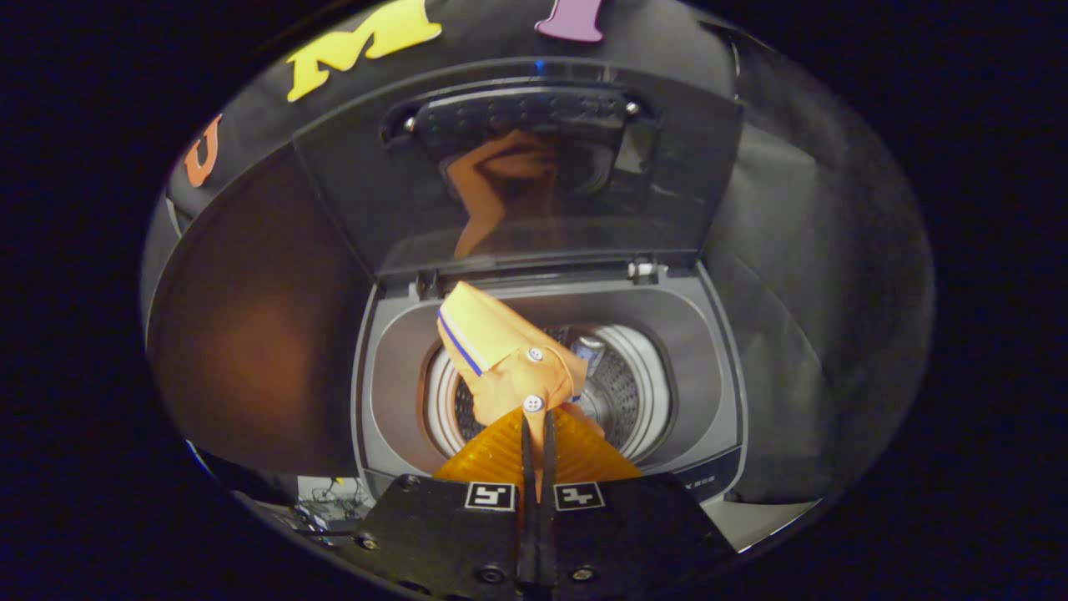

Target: Put the clothes into the washing machine and then close the washing machine lid.

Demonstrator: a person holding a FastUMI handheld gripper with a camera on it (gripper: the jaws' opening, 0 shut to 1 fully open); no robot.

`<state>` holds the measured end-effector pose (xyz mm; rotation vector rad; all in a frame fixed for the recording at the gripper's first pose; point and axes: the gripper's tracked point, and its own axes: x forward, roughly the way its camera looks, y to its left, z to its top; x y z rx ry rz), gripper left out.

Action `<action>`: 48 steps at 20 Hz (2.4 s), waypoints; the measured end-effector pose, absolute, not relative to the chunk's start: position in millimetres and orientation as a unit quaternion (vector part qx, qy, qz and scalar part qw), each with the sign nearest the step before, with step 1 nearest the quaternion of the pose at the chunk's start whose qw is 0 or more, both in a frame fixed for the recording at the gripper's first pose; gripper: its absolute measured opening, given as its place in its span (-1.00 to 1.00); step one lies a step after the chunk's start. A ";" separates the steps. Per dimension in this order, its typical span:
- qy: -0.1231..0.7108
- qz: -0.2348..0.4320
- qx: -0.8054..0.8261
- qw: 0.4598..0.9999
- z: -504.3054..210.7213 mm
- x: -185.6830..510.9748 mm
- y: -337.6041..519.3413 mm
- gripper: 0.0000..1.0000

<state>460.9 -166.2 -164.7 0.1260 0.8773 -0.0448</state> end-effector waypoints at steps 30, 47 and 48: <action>0.312 -0.022 0.027 0.950 -75.3 459.0 -183.0 1.00; 0.212 -0.017 0.039 0.976 80.6 588.9 -171.5 1.00; 0.210 -0.017 0.041 0.977 85.6 597.0 -169.6 1.00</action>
